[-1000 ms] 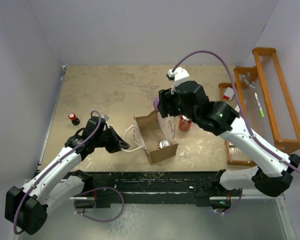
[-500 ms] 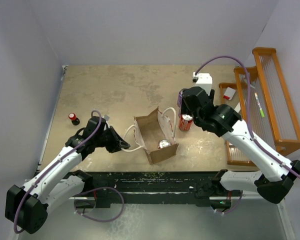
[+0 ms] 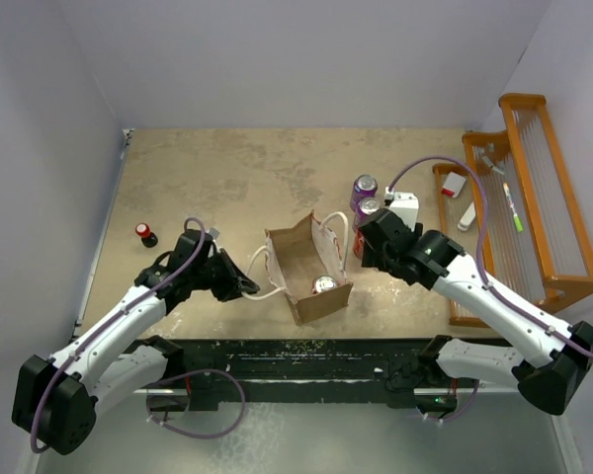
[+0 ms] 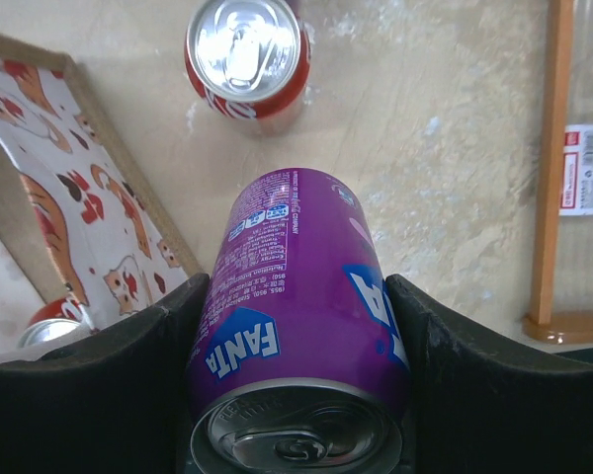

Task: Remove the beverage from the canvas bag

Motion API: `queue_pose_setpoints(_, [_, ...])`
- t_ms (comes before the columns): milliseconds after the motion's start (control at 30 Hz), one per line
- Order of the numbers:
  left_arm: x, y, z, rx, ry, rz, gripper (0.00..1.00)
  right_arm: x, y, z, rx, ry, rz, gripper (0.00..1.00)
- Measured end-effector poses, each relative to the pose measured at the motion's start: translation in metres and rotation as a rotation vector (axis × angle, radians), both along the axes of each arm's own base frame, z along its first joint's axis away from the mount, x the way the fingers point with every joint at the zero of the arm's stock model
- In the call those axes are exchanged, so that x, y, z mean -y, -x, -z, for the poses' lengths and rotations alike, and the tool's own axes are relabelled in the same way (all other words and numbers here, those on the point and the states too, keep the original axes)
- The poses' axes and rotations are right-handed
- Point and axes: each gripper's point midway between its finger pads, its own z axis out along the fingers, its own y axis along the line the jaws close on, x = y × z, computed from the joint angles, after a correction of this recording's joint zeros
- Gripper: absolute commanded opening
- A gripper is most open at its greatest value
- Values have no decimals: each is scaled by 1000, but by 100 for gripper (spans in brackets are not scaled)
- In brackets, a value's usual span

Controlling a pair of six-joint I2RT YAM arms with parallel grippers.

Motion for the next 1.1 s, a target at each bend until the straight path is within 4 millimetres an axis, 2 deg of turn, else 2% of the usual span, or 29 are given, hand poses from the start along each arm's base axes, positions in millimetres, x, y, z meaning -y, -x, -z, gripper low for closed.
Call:
queue_pose_setpoints(167, [2, -2, 2, -7, 3, 6, 0, -3, 4, 27, -54, -8, 10, 0])
queue_pose_setpoints(533, [3, -2, -2, 10, 13, 7, 0, -15, -9, 75, -133, -22, 53, 0])
queue_pose_setpoints(1100, [1, 1, -2, 12, 15, 7, 0, -7, -15, 112, -175, -15, 99, 2])
